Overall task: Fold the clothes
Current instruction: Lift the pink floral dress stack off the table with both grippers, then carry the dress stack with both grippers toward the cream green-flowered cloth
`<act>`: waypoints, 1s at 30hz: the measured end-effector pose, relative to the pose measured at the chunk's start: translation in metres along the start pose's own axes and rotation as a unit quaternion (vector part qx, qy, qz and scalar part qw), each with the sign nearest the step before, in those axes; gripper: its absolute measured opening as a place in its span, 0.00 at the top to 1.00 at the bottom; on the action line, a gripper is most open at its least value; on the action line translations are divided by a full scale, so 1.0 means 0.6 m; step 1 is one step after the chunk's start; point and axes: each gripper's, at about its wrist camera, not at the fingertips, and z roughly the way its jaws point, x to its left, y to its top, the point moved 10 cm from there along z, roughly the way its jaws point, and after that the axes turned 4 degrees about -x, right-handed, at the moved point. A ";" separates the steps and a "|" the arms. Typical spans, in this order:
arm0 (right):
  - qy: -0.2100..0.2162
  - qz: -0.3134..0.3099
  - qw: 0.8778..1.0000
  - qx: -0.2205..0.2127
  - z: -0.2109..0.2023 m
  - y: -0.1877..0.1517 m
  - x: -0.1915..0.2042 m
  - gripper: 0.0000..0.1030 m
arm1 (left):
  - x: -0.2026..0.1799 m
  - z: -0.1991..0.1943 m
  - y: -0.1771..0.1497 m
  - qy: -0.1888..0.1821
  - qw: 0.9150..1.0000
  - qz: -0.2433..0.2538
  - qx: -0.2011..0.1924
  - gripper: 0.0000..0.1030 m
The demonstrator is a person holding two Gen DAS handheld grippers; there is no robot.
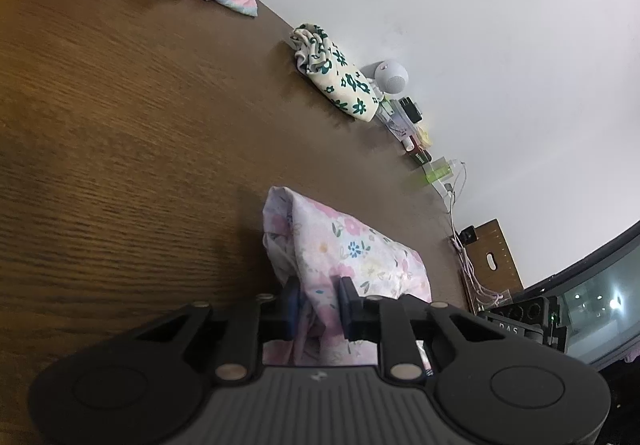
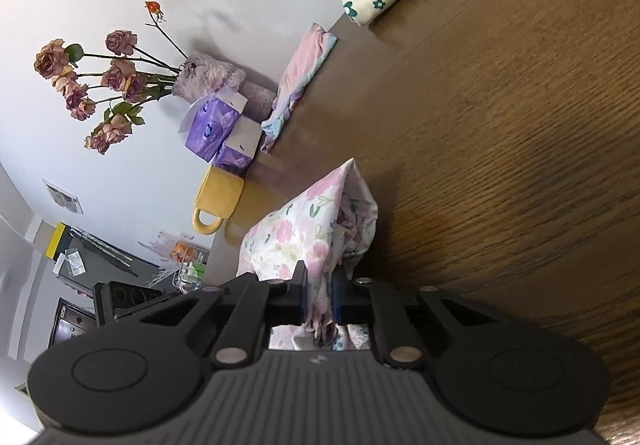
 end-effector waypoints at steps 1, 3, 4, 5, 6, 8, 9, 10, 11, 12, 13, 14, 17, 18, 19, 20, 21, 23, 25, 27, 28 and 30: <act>0.000 -0.002 1.000 -0.002 -0.002 0.001 0.003 0.90 | -0.002 -0.002 0.001 0.002 1.000 0.001 -0.003 0.83; -0.002 -0.010 1.000 -0.008 -0.006 0.003 0.012 0.90 | -0.010 -0.005 0.003 0.011 1.000 0.007 -0.009 0.83; -0.005 -0.016 1.000 -0.010 -0.008 0.004 0.017 0.90 | -0.015 -0.008 0.003 0.016 1.000 0.011 -0.012 0.83; -0.010 -0.022 1.000 -0.012 -0.011 0.005 0.023 0.91 | -0.021 -0.010 0.004 0.022 1.000 0.015 -0.015 0.83; -0.014 -0.029 0.999 -0.014 -0.013 0.006 0.029 0.91 | -0.027 -0.012 0.004 0.027 0.999 0.021 -0.018 0.83; -0.024 -0.044 0.999 -0.019 -0.019 0.008 0.040 0.91 | -0.041 -0.016 0.004 0.037 0.998 0.034 -0.025 0.83; -0.030 -0.051 0.998 -0.022 -0.023 0.010 0.046 0.91 | -0.048 -0.018 0.004 0.042 0.998 0.041 -0.028 0.83; -0.035 -0.058 0.997 -0.025 -0.027 0.012 0.051 0.91 | -0.056 -0.021 0.004 0.046 0.997 0.050 -0.032 0.83; -0.039 -0.064 0.997 -0.027 -0.031 0.013 0.056 0.91 | -0.065 -0.023 0.005 0.049 0.996 0.058 -0.036 0.83; -0.042 -0.069 0.996 -0.030 -0.036 0.015 0.061 0.91 | -0.073 -0.026 0.007 0.052 0.996 0.064 -0.040 0.83; -0.045 -0.074 0.996 -0.033 -0.040 0.018 0.067 0.91 | -0.082 -0.029 0.010 0.054 0.995 0.071 -0.044 0.83; -0.048 -0.079 0.995 -0.036 -0.045 0.021 0.073 0.91 | -0.091 -0.032 0.013 0.057 0.994 0.077 -0.048 0.83; -0.057 -0.097 0.992 -0.049 -0.059 0.032 0.093 0.91 | -0.121 -0.040 0.024 0.065 0.991 0.098 -0.061 0.84; -0.060 -0.103 0.991 -0.053 -0.063 0.037 0.101 0.91 | -0.131 -0.042 0.029 0.068 0.990 0.106 -0.065 0.84; -0.061 -0.109 0.990 -0.058 -0.067 0.043 0.110 0.91 | -0.142 -0.044 0.034 0.070 0.989 0.113 -0.070 0.84; -0.063 -0.114 0.989 -0.063 -0.071 0.050 0.119 0.91 | -0.153 -0.047 0.038 0.071 0.987 0.120 -0.074 0.84; -0.065 -0.119 0.988 -0.068 -0.075 0.056 0.127 0.91 | -0.163 -0.051 0.042 0.071 0.986 0.126 -0.079 0.84; -0.068 -0.128 0.986 -0.077 -0.083 0.067 0.142 0.91 | -0.183 -0.056 0.053 0.071 0.984 0.135 -0.089 0.84; -0.068 -0.134 0.985 -0.084 -0.090 0.079 0.158 0.91 | -0.199 -0.063 0.063 0.070 0.983 0.140 -0.098 0.84; -0.067 -0.141 0.984 -0.091 -0.096 0.090 0.172 0.91 | -0.215 -0.069 0.074 0.069 0.981 0.146 -0.107 0.84; -0.068 -0.145 0.983 -0.094 -0.098 0.097 0.180 0.91 | -0.223 -0.071 0.081 0.069 0.980 0.149 -0.111 0.84; -0.070 -0.155 0.980 -0.101 -0.102 0.112 0.196 0.91 | -0.240 -0.075 0.096 0.070 0.978 0.156 -0.119 0.84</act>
